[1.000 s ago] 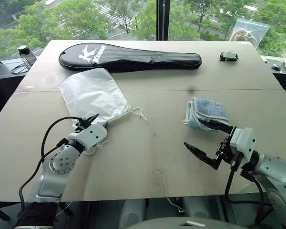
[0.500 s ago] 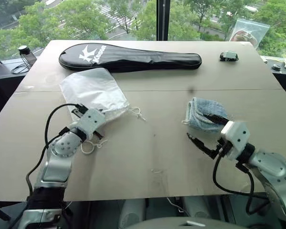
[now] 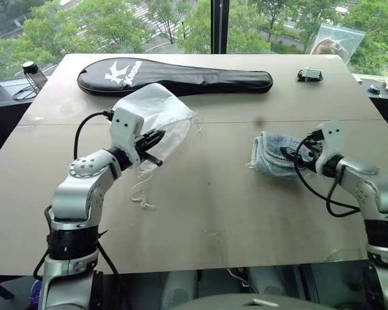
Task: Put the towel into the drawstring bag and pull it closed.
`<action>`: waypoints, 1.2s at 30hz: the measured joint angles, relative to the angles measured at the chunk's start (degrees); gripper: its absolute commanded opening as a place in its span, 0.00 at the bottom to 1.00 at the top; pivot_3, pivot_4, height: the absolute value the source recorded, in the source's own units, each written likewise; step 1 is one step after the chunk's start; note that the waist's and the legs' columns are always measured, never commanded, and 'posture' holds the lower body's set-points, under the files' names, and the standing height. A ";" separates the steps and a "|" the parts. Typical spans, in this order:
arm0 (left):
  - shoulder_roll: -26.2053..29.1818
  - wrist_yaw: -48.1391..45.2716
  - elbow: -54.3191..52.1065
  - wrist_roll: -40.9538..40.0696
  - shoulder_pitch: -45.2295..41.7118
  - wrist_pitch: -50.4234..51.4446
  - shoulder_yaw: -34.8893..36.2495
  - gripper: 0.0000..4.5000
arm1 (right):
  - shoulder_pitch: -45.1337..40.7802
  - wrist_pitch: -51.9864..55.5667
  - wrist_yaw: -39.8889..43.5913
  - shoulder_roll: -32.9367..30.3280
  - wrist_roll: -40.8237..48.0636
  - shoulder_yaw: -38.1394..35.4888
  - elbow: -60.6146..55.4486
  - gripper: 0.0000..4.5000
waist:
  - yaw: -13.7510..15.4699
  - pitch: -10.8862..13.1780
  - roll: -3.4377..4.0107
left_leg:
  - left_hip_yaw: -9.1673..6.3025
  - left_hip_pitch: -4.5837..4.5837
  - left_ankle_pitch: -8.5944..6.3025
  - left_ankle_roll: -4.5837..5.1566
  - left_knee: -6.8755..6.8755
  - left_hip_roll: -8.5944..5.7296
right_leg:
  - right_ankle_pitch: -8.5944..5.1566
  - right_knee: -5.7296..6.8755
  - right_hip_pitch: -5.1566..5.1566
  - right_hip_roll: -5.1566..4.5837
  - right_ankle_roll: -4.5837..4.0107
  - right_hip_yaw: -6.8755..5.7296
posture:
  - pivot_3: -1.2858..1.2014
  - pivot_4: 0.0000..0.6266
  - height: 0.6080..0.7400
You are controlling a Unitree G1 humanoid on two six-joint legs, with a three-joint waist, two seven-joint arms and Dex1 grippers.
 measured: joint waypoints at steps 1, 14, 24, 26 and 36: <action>-0.21 0.78 -0.36 -0.29 -0.43 0.91 0.12 0.01 | -0.27 0.24 0.44 0.56 -0.11 0.71 0.88 1.00 | 0.01 0.00 0.00 | -0.01 0.00 0.00 0.00 -0.01 0.00 | 0.00 0.00 -0.01 0.00 0.00 -0.01 | 0.52 0.24 1.00; -3.25 5.27 0.06 -0.96 -9.01 8.66 -4.96 0.00 | -3.67 -9.07 12.95 3.58 -5.02 8.21 7.83 0.35 | -3.08 -0.40 -0.56 | 0.04 0.23 -0.01 0.00 -0.05 0.09 | 0.01 0.07 0.03 0.15 0.00 0.17 | 0.52 0.24 1.00; -4.49 1.22 9.59 -0.57 -15.60 6.29 -9.99 0.00 | 7.15 -19.16 20.34 8.94 -1.51 12.81 -8.54 0.00 | -2.39 -0.20 -0.27 | -0.03 -0.07 0.00 -0.01 -0.06 0.02 | 0.01 0.07 -0.18 0.05 0.01 0.15 | 0.52 0.24 1.00; -4.46 0.22 11.08 -0.04 -16.10 5.16 -11.13 0.00 | 7.20 -19.05 21.08 10.33 1.65 12.76 -13.50 0.00 | -2.16 -0.19 -0.24 | -0.07 -0.08 0.00 -0.01 -0.06 -0.01 | 0.01 0.06 -0.18 0.02 0.03 0.18 | 0.52 0.24 1.00; -3.30 -7.15 10.30 0.05 -16.70 1.89 -14.68 0.00 | -4.77 -21.32 9.94 13.58 -15.00 23.84 -1.59 0.00 | -0.99 -0.18 -0.22 | 0.03 -0.19 0.01 -0.02 -0.05 -0.02 | 0.00 0.03 -0.27 0.02 0.00 0.09 | 0.52 0.24 1.00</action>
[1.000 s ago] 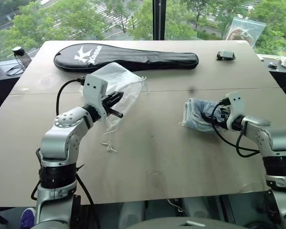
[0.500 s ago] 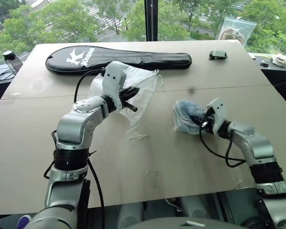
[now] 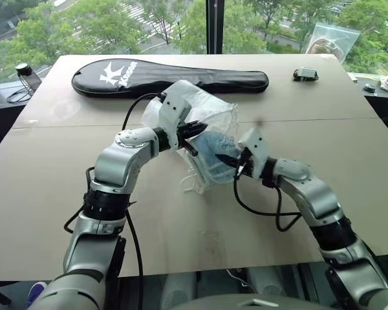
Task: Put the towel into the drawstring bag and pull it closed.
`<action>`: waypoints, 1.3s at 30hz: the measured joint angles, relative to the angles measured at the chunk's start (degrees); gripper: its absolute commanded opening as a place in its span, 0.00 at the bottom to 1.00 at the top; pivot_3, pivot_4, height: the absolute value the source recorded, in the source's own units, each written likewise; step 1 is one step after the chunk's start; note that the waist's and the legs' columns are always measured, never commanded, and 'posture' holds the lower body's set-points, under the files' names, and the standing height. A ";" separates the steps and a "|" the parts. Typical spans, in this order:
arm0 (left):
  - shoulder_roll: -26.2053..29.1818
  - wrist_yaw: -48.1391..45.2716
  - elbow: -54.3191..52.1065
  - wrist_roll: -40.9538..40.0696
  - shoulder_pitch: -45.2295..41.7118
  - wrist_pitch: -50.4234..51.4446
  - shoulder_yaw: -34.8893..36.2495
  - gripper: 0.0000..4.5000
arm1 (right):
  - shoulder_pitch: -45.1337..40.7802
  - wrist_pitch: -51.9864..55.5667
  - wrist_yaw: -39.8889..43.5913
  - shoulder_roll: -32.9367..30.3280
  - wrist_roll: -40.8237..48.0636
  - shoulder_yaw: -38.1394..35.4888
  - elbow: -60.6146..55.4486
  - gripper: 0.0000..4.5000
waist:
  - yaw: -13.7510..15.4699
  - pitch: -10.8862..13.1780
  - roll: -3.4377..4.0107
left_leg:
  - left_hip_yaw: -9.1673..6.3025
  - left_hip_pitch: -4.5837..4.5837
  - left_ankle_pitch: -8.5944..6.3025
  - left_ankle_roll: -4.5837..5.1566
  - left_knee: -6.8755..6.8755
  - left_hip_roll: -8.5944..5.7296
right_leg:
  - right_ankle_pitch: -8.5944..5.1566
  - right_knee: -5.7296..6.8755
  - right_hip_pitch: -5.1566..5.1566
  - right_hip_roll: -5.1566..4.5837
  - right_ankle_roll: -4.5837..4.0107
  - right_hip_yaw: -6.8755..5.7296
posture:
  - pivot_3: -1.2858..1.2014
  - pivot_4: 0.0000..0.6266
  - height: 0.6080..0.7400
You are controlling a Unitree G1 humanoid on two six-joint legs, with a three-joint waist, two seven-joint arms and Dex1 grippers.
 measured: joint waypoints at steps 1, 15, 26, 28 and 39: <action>0.32 -0.33 -0.50 -0.06 0.02 0.07 -0.08 0.00 | -0.50 -0.09 -0.80 0.83 -0.72 0.06 1.44 0.00 | -0.05 0.00 0.00 | 0.00 -0.04 0.00 0.00 0.00 0.00 | 0.00 -0.02 -0.03 0.00 0.00 0.01 | 0.52 0.24 1.00; 5.82 -2.92 -8.39 0.02 6.51 -0.95 -0.33 0.00 | -2.39 8.24 -5.47 21.67 25.12 -22.67 6.31 0.00 | 0.24 0.04 0.07 | -0.21 -0.64 0.00 0.00 0.07 -0.03 | 0.02 -0.01 -0.46 -0.13 0.00 -0.26 | 0.52 0.24 1.00; 0.48 -3.42 -12.24 -12.36 0.54 11.07 3.34 0.00 | -4.82 1.88 -8.62 22.06 20.71 -18.49 9.37 0.00 | -0.75 0.09 0.16 | -0.16 -0.61 0.01 -0.01 0.07 -0.01 | 0.02 0.08 -0.56 -0.03 -0.01 -0.19 | 0.52 0.24 1.00; 0.43 -3.19 -12.82 -12.19 0.58 11.10 2.37 0.00 | -5.90 -1.66 -8.80 21.67 15.66 -14.61 12.59 0.00 | -0.72 0.09 0.17 | -0.16 -0.59 0.01 -0.01 0.06 0.00 | 0.02 0.12 -0.56 -0.02 -0.01 -0.18 | 0.52 0.24 1.00; 6.85 -5.64 -8.00 -5.68 6.85 1.45 -0.89 0.00 | 4.97 4.78 -0.34 4.19 12.73 -7.88 -5.77 0.61 | 0.30 0.15 0.27 | -0.21 -0.75 0.01 -0.01 0.08 -0.04 | 0.02 -0.06 -0.58 -0.11 0.00 -0.26 | 0.52 0.24 1.00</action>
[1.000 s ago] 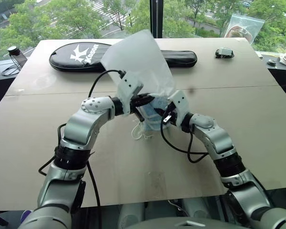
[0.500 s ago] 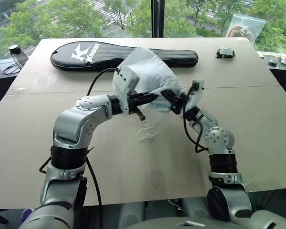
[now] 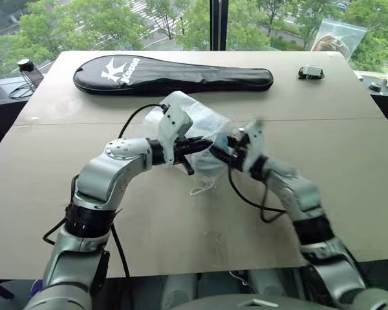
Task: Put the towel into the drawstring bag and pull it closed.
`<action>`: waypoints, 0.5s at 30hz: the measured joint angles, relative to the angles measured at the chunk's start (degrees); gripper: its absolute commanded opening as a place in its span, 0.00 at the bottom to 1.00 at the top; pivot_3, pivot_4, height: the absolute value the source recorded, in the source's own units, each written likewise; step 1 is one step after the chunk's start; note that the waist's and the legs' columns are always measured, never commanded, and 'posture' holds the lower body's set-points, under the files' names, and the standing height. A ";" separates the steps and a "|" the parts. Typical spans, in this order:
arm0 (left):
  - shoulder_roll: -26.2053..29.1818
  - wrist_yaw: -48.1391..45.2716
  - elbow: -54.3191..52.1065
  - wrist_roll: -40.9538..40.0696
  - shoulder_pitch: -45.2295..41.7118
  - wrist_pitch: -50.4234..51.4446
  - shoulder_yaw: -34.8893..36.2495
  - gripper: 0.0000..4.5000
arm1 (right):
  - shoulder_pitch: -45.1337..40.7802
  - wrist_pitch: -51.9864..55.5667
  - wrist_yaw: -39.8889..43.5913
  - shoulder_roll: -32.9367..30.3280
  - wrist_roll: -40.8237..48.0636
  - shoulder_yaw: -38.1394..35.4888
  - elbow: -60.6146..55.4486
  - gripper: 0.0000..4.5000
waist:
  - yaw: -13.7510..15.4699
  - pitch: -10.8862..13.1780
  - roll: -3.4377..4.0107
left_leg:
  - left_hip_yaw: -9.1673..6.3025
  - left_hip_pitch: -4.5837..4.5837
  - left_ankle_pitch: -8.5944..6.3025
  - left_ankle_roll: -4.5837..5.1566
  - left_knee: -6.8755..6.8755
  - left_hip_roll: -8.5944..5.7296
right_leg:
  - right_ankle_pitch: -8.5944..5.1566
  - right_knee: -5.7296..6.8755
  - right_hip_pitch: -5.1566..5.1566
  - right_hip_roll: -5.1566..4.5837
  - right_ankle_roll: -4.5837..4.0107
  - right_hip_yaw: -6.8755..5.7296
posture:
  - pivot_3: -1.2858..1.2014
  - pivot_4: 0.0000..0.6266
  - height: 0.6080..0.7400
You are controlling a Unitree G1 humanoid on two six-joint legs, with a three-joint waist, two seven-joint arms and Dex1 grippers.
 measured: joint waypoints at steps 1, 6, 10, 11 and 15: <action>0.15 -0.54 0.82 0.47 0.01 -1.16 0.03 0.00 | 2.38 2.65 1.74 -3.53 1.81 0.35 -5.36 0.61 | 0.05 0.03 0.04 | -0.01 0.00 0.00 0.00 0.00 0.00 | 0.00 0.01 0.00 0.00 0.00 -0.01 | 0.52 0.24 1.00; 0.60 -1.89 3.13 1.62 -0.26 -4.20 0.03 0.00 | 4.80 8.45 2.25 -10.76 5.17 -1.94 -17.14 0.61 | -0.68 0.03 0.04 | 0.02 0.12 0.00 0.02 0.01 0.03 | -0.01 0.13 0.03 0.10 0.00 0.05 | 0.52 0.24 1.00; 0.55 -2.38 3.87 1.80 -0.47 -5.53 0.04 0.00 | 2.73 7.10 -2.91 -12.07 -2.02 -0.45 -14.70 0.61 | -0.62 0.02 0.04 | 0.03 0.12 0.00 0.01 0.07 0.03 | -0.01 0.17 0.03 0.10 0.00 0.05 | 0.52 0.24 1.00; 0.56 -2.42 4.18 1.90 -0.53 -5.75 0.05 0.00 | 2.20 6.36 -4.41 -11.87 -3.94 -0.03 -13.24 0.61 | -0.58 0.02 0.04 | 0.03 0.11 0.00 0.01 0.07 0.02 | -0.01 0.17 0.03 0.10 0.00 0.05 | 0.52 0.24 1.00; 0.65 -2.89 4.41 2.21 -0.58 -6.36 0.05 0.00 | 0.43 3.70 -7.69 -9.90 -9.21 1.96 -6.98 0.61 | -0.53 0.02 0.04 | 0.05 0.07 0.00 0.01 0.08 0.02 | 0.00 0.15 0.01 0.08 0.00 0.06 | 0.52 0.24 1.00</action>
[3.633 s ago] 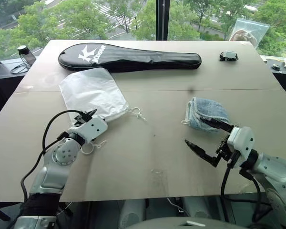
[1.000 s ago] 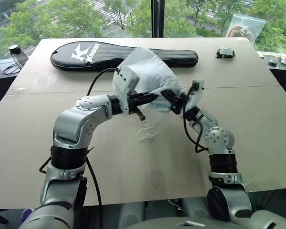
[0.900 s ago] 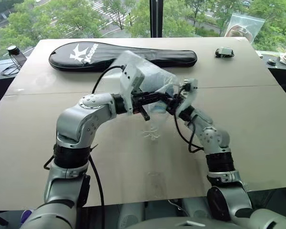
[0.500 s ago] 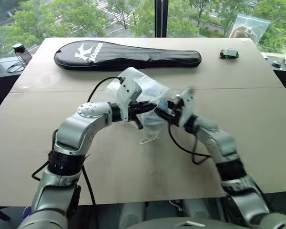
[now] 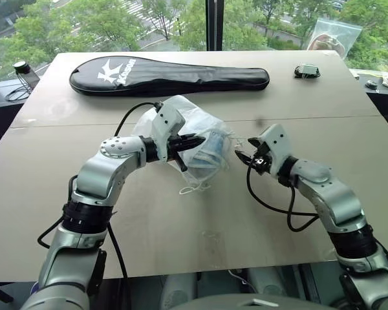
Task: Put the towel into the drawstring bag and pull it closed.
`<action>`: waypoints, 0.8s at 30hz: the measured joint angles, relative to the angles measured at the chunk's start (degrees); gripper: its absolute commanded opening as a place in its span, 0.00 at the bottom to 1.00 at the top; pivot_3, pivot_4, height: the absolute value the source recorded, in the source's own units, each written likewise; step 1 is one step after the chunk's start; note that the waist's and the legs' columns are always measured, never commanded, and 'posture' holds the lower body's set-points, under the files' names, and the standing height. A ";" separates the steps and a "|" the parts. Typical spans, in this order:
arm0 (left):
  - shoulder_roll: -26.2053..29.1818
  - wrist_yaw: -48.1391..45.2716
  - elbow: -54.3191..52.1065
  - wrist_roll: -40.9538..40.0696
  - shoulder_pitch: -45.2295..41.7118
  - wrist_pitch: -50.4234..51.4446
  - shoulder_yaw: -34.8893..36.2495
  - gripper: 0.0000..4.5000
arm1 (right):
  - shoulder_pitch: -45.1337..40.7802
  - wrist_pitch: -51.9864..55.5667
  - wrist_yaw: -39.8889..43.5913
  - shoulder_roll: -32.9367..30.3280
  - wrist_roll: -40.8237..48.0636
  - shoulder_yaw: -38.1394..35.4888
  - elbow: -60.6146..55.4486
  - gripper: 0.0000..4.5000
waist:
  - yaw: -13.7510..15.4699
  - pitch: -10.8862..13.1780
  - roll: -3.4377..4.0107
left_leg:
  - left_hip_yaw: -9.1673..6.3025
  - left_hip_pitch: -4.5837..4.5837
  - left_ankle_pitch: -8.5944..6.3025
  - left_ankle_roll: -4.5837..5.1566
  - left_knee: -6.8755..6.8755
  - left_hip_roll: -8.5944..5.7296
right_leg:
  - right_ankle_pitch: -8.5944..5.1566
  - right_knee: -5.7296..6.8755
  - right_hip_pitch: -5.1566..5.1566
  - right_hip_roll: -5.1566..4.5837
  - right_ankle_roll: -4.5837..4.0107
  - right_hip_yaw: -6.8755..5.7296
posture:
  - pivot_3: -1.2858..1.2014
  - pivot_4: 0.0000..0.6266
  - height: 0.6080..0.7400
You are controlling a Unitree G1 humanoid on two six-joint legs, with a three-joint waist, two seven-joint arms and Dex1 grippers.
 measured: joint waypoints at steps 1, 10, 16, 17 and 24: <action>0.08 -0.21 0.00 0.14 0.00 -0.08 0.00 0.00 | -0.93 -0.82 -0.99 0.94 -1.37 0.29 2.27 0.61 | -0.02 0.00 0.00 | 0.01 -0.01 0.00 0.00 0.00 0.00 | 0.00 -0.01 0.00 0.00 0.00 0.00 | 0.52 0.24 1.00; 0.38 -0.53 -0.24 0.56 0.04 -0.31 0.02 0.00 | -4.74 -5.44 -3.11 4.35 -5.35 0.16 9.82 0.61 | 0.00 0.00 0.00 | 0.00 -0.01 0.00 0.00 0.00 0.00 | 0.00 -0.01 0.00 -0.01 0.00 0.00 | 0.52 0.24 1.00; 0.38 -0.17 -0.34 0.57 0.05 -0.30 0.04 0.00 | -5.39 -6.32 -3.37 5.01 -6.09 -0.73 10.29 0.61 | 0.00 0.00 0.00 | -0.01 -0.01 0.00 0.00 0.00 0.00 | 0.00 0.00 0.00 -0.01 0.00 -0.01 | 0.52 0.24 1.00; 0.38 -0.15 -0.34 0.57 0.05 -0.30 0.04 0.00 | -5.41 -6.32 -3.38 5.02 -6.20 -0.76 10.29 0.61 | 0.01 0.00 0.00 | -0.01 -0.01 0.00 0.00 0.00 0.00 | 0.00 0.00 0.00 -0.01 0.00 -0.01 | 0.52 0.24 1.00; 0.38 0.00 -0.34 0.68 0.04 -0.29 0.06 0.00 | -4.96 -5.96 -3.15 4.59 -7.04 -0.83 8.51 0.61 | 0.01 0.00 0.00 | -0.01 -0.01 0.00 0.00 0.00 0.00 | 0.00 0.00 0.00 -0.01 0.00 -0.01 | 0.52 0.24 1.00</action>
